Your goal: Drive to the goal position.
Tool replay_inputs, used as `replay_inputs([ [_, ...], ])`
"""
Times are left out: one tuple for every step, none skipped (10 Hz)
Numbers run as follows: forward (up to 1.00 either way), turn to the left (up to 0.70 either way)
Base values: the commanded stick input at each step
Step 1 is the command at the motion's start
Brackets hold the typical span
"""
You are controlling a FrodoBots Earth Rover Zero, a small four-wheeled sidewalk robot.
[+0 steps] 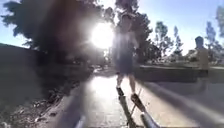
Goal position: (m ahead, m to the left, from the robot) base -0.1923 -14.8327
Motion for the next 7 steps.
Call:
replay_inputs([
  [0.0, -1.0],
  [0.0, -1.0],
  [0.0, -1.0],
  [0.0, -1.0],
  [0.0, -1.0],
  [0.0, -1.0],
  [0.0, -1.0],
])
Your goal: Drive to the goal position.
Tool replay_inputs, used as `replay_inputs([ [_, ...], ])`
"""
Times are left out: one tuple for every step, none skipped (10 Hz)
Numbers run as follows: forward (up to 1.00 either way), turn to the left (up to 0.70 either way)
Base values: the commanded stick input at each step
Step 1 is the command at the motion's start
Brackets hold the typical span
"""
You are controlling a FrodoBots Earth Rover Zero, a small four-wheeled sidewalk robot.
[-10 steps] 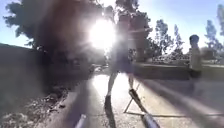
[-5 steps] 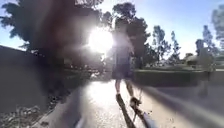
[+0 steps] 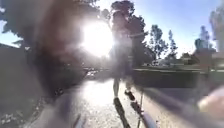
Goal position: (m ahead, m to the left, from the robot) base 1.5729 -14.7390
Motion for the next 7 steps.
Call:
replay_inputs([
  [0.0, -1.0],
  [0.0, -1.0],
  [0.0, -1.0],
  [0.0, -1.0],
  [0.0, -1.0],
  [0.0, -1.0],
  [0.0, -1.0],
])
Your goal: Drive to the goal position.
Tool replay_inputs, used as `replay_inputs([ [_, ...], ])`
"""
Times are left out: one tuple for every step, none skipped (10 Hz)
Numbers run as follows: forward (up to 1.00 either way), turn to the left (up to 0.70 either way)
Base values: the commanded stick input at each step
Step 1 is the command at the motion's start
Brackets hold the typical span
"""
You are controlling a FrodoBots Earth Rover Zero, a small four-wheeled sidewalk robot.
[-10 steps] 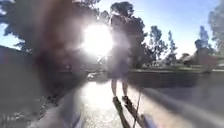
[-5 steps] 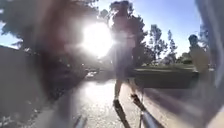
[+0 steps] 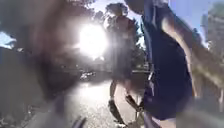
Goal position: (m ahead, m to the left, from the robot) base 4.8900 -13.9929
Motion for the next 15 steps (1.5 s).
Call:
replay_inputs([
  [0.0, -1.0],
  [0.0, -1.0],
  [0.0, -1.0],
  [0.0, -1.0],
  [0.0, -1.0],
  [0.0, -1.0],
  [0.0, -1.0],
  [0.0, -1.0],
  [0.0, -1.0],
  [0.0, -1.0],
  [0.0, -1.0],
  [0.0, -1.0],
  [0.19, -0.8],
  [0.98, 0.0],
  [0.98, 0.0],
])
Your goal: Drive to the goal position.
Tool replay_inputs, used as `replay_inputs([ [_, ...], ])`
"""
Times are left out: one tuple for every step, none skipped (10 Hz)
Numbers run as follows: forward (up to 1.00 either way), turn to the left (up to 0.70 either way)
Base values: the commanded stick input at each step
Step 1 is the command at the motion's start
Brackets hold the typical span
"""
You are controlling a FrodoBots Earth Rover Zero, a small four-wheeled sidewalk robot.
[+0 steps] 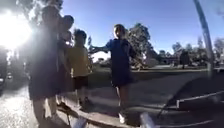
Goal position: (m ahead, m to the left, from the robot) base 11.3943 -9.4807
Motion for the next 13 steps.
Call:
replay_inputs([
  [0.98, 0.0],
  [0.98, 0.0],
  [0.98, 0.0],
  [0.95, 0.0],
  [0.77, 0.0],
  [0.45, 0.0],
  [0.12, 0.0],
  [0.0, 0.0],
  [0.0, 0.0],
  [0.09, 0.0],
  [0.47, 0.0],
  [0.85, 0.0],
  [0.94, 0.0],
])
